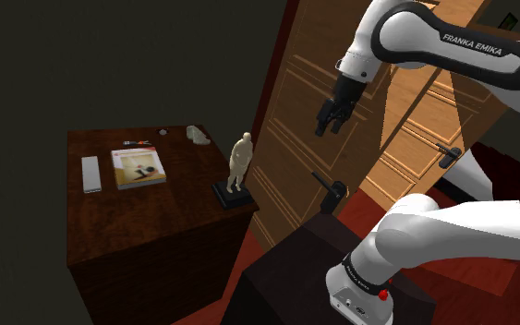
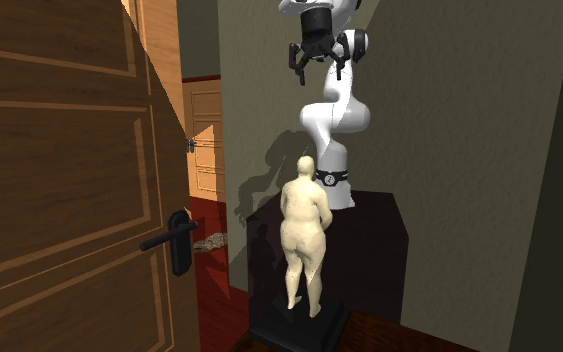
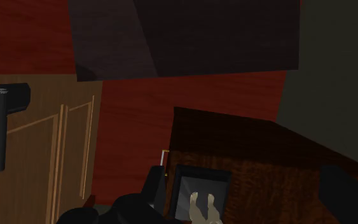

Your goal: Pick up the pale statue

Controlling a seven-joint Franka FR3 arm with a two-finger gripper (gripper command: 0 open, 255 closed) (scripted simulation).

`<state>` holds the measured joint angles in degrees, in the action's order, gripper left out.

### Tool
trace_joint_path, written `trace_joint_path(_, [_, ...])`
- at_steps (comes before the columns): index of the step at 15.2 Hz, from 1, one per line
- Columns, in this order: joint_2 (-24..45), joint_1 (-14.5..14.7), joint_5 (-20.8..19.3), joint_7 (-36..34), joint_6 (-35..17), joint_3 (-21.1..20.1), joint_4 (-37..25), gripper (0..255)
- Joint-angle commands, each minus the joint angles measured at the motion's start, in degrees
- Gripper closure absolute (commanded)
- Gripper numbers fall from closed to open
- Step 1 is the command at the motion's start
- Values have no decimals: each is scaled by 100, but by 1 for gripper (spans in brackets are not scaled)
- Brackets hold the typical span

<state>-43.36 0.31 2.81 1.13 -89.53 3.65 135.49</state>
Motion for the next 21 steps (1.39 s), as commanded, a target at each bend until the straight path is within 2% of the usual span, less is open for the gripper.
trace_joint_path(1, [0, 0, 0, 0, 0, 0, 0, 0])
trace_joint_path(11, [1890, 124, -44, 14, -1698, -154, -394, 0])
trace_joint_path(21, [3983, 194, -187, -47, -2816, -280, -1567, 0])
